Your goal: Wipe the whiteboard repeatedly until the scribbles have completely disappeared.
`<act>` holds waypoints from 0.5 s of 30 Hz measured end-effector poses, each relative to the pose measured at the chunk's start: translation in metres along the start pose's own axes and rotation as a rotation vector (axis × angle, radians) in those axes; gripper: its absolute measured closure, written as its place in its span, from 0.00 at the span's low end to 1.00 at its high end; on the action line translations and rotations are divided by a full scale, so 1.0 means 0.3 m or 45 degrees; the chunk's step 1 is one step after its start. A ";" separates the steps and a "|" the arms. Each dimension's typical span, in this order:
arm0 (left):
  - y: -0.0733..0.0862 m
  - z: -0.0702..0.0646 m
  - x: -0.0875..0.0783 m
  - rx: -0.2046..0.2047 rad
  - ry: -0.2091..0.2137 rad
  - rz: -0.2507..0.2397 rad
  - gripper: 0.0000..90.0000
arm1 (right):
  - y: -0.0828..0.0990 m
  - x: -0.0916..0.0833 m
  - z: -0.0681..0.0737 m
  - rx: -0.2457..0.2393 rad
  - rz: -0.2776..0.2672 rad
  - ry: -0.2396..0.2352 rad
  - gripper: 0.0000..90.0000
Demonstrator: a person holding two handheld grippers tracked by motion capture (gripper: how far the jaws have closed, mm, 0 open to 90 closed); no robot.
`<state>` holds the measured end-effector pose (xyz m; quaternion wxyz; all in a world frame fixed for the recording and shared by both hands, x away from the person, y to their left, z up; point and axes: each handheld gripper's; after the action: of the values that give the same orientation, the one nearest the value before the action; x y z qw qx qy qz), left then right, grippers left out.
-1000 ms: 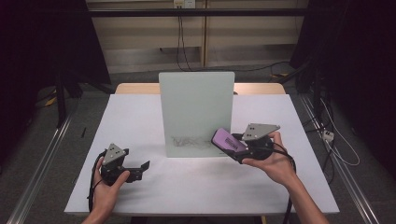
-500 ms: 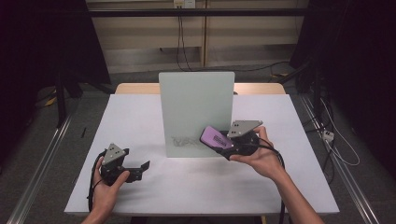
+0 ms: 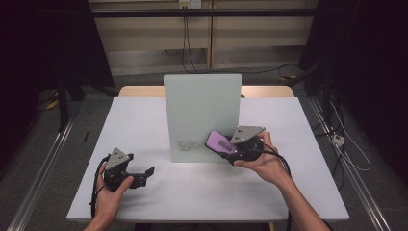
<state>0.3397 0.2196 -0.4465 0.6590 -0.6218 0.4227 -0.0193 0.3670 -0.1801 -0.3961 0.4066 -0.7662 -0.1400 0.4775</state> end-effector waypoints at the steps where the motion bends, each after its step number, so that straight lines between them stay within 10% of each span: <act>1: 0.000 0.000 0.000 0.001 0.000 0.001 0.06 | 0.004 0.004 0.003 -0.007 0.014 0.003 0.47; 15: -0.001 0.000 -0.001 0.007 0.002 0.004 0.06 | 0.022 0.030 0.026 -0.059 0.073 0.022 0.47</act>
<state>0.3397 0.2197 -0.4461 0.6605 -0.6193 0.4241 -0.0197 0.3639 -0.1751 -0.4082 0.3760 -0.7832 -0.1255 0.4791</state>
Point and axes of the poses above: each handheld gripper's, and its own axes: x roughly forward along the jaws, y roughly out of its underside, z roughly to its left, and after that the axes turned 3 degrees about -x, right-handed
